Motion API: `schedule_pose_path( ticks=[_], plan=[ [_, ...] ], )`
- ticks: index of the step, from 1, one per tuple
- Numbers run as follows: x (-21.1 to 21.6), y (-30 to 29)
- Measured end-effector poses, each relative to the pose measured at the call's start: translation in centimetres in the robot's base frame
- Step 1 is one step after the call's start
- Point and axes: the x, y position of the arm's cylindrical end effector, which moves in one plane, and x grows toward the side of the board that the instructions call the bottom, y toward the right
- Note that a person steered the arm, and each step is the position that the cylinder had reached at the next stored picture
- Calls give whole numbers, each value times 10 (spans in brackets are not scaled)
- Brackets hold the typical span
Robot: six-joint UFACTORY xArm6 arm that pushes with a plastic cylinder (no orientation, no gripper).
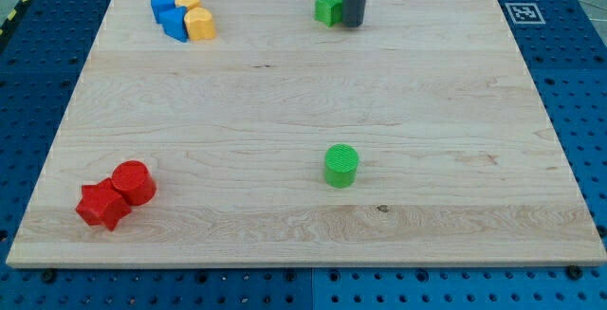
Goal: Place the arm to the bottom right
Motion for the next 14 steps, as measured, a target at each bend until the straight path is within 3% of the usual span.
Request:
schedule_pose_path(
  ticks=[3,9,11,14],
  plan=[
    [32,61],
    [183,66],
    [191,110],
    [300,146]
  ],
)
